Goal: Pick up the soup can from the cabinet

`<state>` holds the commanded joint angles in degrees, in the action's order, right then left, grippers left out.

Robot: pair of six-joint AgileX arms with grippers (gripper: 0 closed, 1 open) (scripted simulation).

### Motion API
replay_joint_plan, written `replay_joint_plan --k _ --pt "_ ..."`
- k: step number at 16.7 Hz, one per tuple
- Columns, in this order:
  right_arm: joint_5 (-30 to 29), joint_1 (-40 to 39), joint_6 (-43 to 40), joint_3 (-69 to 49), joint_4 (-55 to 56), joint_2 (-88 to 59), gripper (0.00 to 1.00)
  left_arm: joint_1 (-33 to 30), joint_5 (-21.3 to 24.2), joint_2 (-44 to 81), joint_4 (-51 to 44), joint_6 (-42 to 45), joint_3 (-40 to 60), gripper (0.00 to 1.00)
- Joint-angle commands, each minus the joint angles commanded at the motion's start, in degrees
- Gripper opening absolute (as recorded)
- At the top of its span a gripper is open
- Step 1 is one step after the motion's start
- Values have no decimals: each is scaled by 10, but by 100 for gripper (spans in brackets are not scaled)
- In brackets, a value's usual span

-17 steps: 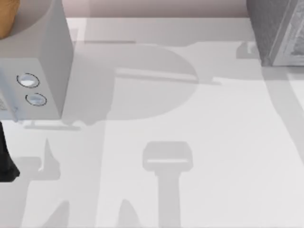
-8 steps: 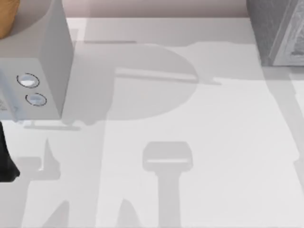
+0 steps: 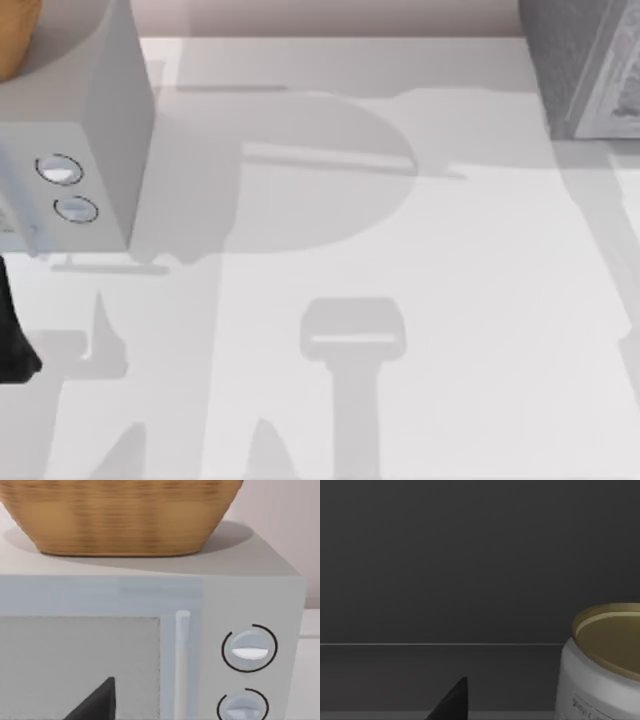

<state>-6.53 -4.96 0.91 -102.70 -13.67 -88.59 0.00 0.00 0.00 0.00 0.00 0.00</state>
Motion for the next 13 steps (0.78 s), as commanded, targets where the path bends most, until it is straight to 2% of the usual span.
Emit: replay_joint_plan --k 8,13 --pt "0 0 0 0 0 0 2 0 0 0 0 0 0 100" --pt "0 0 0 0 0 0 0 0 0 0 0 0 0 100"
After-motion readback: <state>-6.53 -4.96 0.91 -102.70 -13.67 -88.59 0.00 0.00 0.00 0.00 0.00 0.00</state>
